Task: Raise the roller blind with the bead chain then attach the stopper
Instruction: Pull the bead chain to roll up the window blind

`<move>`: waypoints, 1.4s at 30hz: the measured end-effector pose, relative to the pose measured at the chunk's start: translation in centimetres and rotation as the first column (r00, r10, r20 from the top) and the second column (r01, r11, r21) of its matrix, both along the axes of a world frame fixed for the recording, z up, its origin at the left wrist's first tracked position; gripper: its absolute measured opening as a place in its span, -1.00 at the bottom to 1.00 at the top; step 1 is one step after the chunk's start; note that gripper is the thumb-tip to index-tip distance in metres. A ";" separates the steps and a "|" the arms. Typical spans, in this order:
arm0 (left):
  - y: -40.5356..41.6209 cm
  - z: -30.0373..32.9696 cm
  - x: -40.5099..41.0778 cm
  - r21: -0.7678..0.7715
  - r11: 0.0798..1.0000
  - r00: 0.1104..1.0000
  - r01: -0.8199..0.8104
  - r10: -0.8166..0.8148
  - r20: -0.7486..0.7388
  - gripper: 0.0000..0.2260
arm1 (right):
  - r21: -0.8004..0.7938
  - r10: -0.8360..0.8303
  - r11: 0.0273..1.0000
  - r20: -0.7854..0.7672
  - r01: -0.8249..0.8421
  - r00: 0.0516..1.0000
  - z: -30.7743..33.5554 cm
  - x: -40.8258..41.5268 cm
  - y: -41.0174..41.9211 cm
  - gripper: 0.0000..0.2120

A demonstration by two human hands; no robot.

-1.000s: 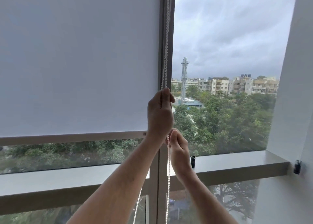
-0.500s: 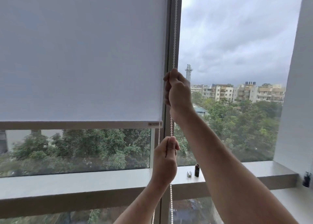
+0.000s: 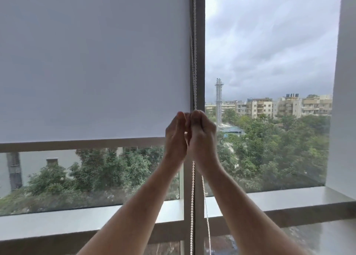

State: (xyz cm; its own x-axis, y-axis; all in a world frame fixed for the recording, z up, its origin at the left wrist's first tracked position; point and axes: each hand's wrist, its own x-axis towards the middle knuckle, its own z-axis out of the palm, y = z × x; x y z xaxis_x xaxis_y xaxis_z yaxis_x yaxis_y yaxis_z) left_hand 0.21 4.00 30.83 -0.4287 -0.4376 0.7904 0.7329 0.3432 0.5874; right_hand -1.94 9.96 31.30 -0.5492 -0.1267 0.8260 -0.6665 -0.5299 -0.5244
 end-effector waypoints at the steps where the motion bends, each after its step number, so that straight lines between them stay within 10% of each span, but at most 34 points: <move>1: 0.1 1.5 0.2 -0.022 1.000 1.000 0.012 -0.012 -0.023 -0.66 | 0.009 0.002 1.000 -0.002 -0.002 1.000 -1.0 -0.2 -0.1 -0.56; 8: 2.3 8.7 1.6 0.028 0.993 0.992 0.118 -0.119 0.041 -0.69 | 0.098 0.046 0.994 0.021 -0.048 0.999 -4.2 -1.0 0.2 -0.63; 16: 4.6 8.6 2.4 -0.016 0.968 0.964 -0.251 0.249 -0.093 -0.66 | 0.354 0.238 0.893 0.149 -0.276 0.960 -3.2 -3.6 3.2 -0.50; 21: 5.6 4.2 1.6 -0.007 0.966 0.965 -0.259 0.259 -0.037 -0.66 | 0.275 0.106 0.948 0.195 -0.159 0.975 3.4 -4.4 4.6 -0.42; 28: 5.2 -2.2 0.4 0.039 0.975 0.976 -0.220 0.220 -0.002 -0.68 | 0.183 0.342 0.907 0.198 -0.378 0.918 12.0 -0.1 4.1 -0.69; 37: 3.4 -1.5 2.1 -0.041 0.999 0.999 0.033 -0.033 -0.012 -0.73 | 0.011 -0.004 1.000 -0.079 0.005 0.997 12.0 0.8 2.8 -0.62; 42: 0.9 0.3 2.7 -0.136 0.979 0.987 -0.150 0.157 0.042 -0.64 | -0.025 -0.077 0.997 -0.108 0.075 0.991 10.5 -0.1 2.4 -0.65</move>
State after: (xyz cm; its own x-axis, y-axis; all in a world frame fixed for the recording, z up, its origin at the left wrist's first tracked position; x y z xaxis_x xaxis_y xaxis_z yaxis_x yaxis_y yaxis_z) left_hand 2.96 4.89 31.16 -0.4067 -0.3949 0.8238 0.6352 0.5259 0.5657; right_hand -2.03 12.37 41.75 -0.4637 -0.0699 0.8833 -0.7577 -0.4855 -0.4362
